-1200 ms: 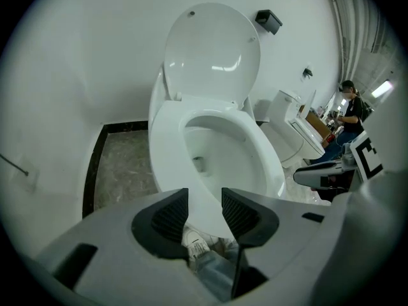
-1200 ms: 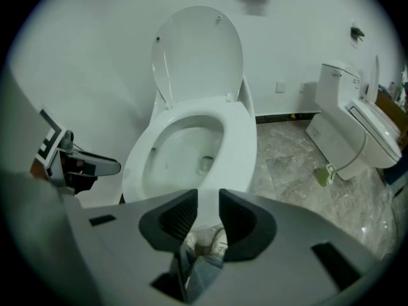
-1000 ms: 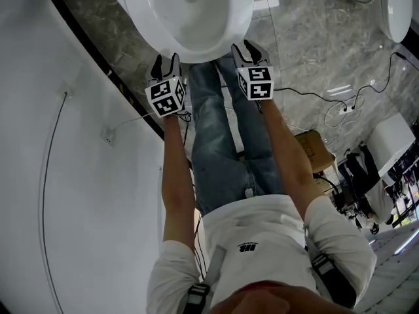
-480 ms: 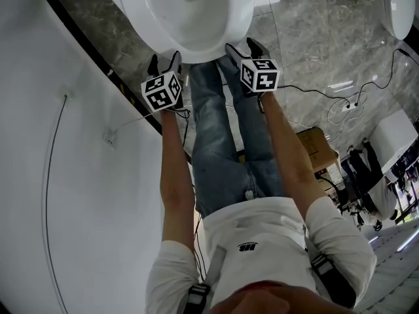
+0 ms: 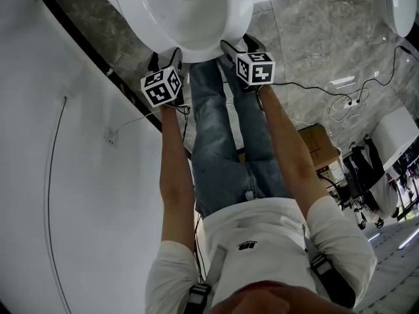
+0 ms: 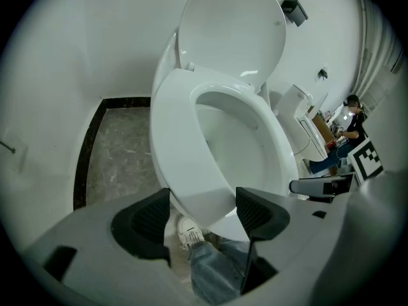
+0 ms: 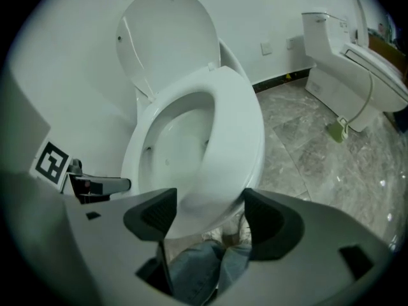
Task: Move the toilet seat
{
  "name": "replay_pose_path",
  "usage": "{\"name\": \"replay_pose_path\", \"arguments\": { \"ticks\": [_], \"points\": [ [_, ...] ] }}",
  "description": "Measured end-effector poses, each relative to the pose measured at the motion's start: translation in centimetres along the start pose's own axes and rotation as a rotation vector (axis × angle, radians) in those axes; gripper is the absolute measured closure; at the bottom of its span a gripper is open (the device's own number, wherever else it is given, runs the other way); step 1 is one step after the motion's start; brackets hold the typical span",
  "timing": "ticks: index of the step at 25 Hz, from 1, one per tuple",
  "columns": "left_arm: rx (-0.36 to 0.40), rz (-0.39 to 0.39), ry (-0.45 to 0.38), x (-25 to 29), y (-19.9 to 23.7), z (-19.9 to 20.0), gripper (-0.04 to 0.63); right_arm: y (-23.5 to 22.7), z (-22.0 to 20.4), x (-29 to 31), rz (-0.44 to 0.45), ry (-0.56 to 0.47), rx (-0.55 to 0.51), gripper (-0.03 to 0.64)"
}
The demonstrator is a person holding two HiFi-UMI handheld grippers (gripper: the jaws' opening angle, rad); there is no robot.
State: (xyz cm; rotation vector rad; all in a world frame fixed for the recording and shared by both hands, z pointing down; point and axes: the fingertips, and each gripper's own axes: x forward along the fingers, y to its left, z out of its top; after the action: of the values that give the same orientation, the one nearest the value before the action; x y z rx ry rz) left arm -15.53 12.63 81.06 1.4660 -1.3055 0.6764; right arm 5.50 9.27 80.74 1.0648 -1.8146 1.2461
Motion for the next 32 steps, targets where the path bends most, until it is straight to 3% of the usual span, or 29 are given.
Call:
{"name": "replay_pose_path", "arguments": {
  "ticks": [4, 17, 32],
  "points": [
    [-0.007, -0.006, -0.004, 0.1, 0.0, -0.1, 0.287, -0.2, -0.3, 0.2, -0.033, 0.003, -0.041, 0.316],
    [0.006, 0.002, -0.024, -0.3, 0.1, 0.1, 0.287, 0.0, 0.0, -0.2, -0.060, 0.004, -0.034, 0.316],
    [0.015, -0.010, -0.061, -2.9, -0.9, 0.9, 0.287, 1.1, 0.7, -3.0, -0.041, -0.054, -0.050, 0.316]
  ]
}}
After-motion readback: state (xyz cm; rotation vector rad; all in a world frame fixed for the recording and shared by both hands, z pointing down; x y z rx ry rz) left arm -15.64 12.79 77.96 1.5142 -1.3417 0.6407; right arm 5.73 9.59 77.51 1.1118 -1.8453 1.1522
